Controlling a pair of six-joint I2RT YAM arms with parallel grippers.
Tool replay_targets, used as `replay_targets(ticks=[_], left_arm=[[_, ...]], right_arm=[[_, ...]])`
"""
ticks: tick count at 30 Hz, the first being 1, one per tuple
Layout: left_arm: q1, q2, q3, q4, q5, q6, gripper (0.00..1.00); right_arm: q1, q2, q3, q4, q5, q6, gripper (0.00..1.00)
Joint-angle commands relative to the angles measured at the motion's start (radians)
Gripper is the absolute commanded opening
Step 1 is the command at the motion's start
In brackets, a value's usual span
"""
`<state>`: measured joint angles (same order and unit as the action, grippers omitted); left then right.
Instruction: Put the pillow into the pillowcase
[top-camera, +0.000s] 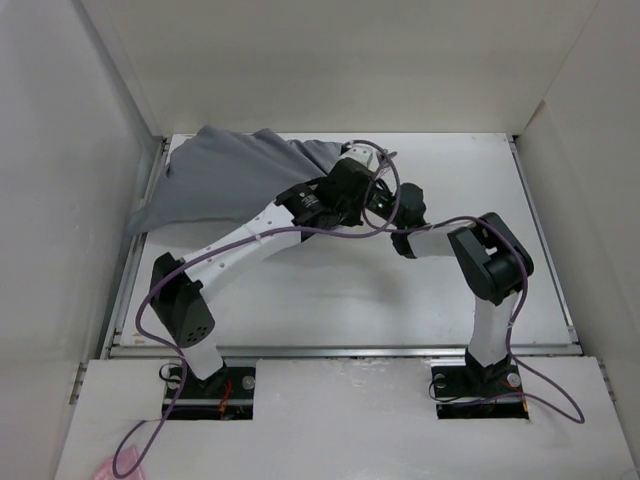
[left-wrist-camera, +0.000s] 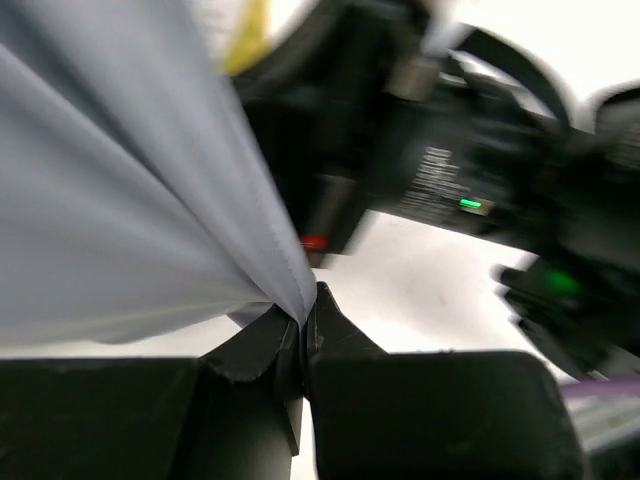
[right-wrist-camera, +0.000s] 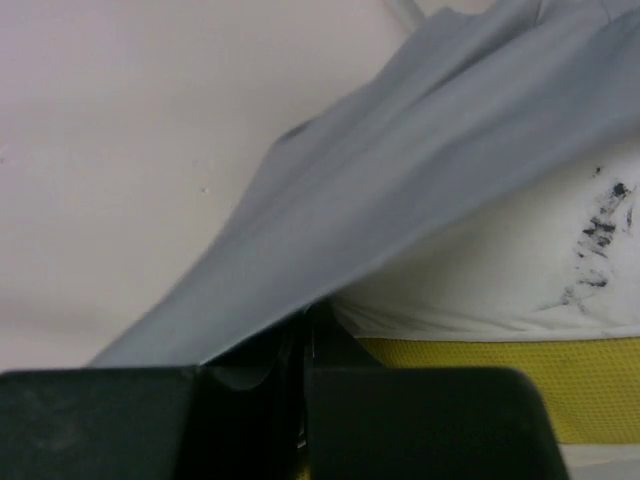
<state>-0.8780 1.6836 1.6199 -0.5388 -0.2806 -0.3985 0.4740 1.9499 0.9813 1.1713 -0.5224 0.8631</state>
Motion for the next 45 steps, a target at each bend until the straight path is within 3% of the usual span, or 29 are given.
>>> replay_targets(ticks=[1, 8, 9, 11, 12, 13, 14, 15, 17, 19, 24, 27, 30, 31, 34, 40, 45], left_arm=[[-0.079, -0.07, 0.072, 0.042, 0.158, 0.038, 0.0], [-0.099, -0.081, 0.04, 0.03, 0.146, 0.021, 0.0], [-0.099, -0.081, 0.04, 0.013, 0.133, 0.012, 0.02], [-0.099, -0.102, 0.02, 0.002, 0.109, -0.013, 0.16], [-0.099, -0.113, -0.003, 0.002, 0.109, -0.013, 0.2], [-0.09, -0.123, -0.014, 0.002, 0.097, -0.013, 0.27], [-0.09, -0.148, -0.023, 0.002, 0.086, -0.022, 0.48], [-0.081, -0.159, -0.032, 0.011, 0.086, -0.022, 0.53], [-0.067, -0.179, -0.045, 0.011, 0.086, -0.022, 0.65], [-0.047, -0.202, -0.055, 0.011, 0.064, -0.031, 1.0], [0.007, -0.191, -0.042, 0.002, -0.066, -0.031, 1.0], [0.095, -0.133, -0.029, 0.013, -0.098, -0.031, 1.0], [0.238, 0.035, 0.043, 0.026, -0.098, -0.02, 1.0], [0.238, 0.036, 0.075, 0.016, -0.098, -0.02, 1.0], [0.29, 0.244, 0.288, -0.036, -0.098, 0.024, 1.0], [0.29, 0.585, 0.7, -0.13, -0.248, 0.108, 1.0], [0.29, 0.623, 0.683, -0.093, -0.21, 0.119, 0.96]], right_arm=[[0.064, -0.008, 0.046, 0.458, 0.039, 0.042, 0.0], [0.158, 0.014, 0.016, 0.329, 0.088, -0.047, 0.0], [0.158, 0.004, -0.045, 0.329, 0.102, -0.047, 0.05], [0.132, -0.032, -0.098, 0.329, 0.113, -0.047, 0.24], [0.1, -0.051, -0.143, 0.317, 0.128, -0.047, 0.41], [0.083, -0.071, -0.165, 0.301, 0.128, -0.047, 0.46], [0.065, -0.112, -0.185, 0.289, 0.128, -0.047, 0.5], [0.046, -0.133, -0.206, 0.275, 0.139, -0.047, 0.57], [0.0, -0.196, -0.256, 0.234, 0.151, -0.056, 0.62], [-0.037, -0.235, -0.276, 0.177, 0.16, -0.073, 0.67], [-0.061, -0.347, -0.268, -0.175, 0.283, -0.238, 0.72], [-0.061, -0.384, -0.201, -0.383, 0.369, -0.326, 0.73], [-0.061, -0.42, -0.17, -0.516, 0.445, -0.384, 0.74], [-0.072, -0.421, -0.158, -0.548, 0.462, -0.384, 0.74], [-0.083, -0.43, -0.145, -0.634, 0.501, -0.384, 0.74], [-0.115, -0.419, -0.136, -0.717, 0.528, -0.374, 0.74], [-0.136, -0.419, -0.145, -0.748, 0.538, -0.374, 0.74]])
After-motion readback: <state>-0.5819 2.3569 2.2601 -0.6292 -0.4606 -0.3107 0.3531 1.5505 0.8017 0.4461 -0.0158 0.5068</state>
